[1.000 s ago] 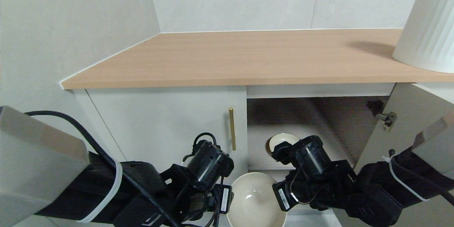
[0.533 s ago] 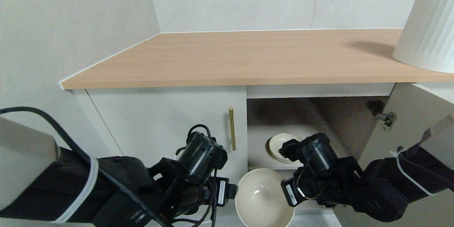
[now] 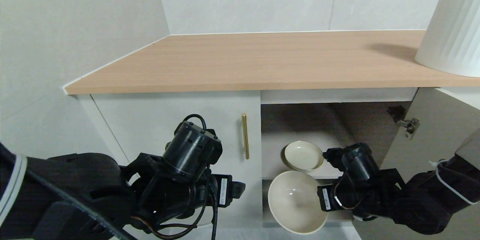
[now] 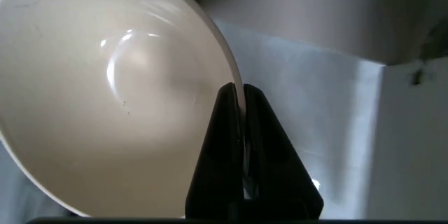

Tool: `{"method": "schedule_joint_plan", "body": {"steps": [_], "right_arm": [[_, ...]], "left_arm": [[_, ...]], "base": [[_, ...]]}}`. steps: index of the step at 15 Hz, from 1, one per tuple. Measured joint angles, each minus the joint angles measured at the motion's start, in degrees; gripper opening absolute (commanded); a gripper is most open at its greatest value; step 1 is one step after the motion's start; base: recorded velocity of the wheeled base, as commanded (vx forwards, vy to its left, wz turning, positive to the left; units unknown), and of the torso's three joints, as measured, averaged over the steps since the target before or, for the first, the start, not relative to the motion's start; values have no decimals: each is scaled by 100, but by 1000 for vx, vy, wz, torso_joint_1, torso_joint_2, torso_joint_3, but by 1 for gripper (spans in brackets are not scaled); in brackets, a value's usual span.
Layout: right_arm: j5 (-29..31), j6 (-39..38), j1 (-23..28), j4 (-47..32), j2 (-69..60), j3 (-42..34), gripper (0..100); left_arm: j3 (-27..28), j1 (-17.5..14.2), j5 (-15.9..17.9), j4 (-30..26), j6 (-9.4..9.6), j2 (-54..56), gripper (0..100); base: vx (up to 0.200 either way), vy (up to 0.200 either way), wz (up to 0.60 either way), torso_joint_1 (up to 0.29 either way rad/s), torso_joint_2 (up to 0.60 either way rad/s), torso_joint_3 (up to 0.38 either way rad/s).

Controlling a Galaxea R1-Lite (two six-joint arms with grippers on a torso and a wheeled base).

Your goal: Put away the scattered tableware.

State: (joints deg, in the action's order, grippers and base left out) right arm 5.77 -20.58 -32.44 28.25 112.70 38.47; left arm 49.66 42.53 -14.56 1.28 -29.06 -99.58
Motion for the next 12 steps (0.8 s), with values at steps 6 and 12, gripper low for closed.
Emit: {"method": "schedule_joint_plan", "body": {"steps": [6,12], "right_arm": [[514,-1242,218,271,127,378,0],[1087,-1668,610,251,775,1248,0]], "left_arm": [[26,0,-5,0,-6,127,100],[78,7,-9,-6,-9,199,100]], "base": [[0,0,0,0,0,0],[0,0,0,0,0,0]]}}
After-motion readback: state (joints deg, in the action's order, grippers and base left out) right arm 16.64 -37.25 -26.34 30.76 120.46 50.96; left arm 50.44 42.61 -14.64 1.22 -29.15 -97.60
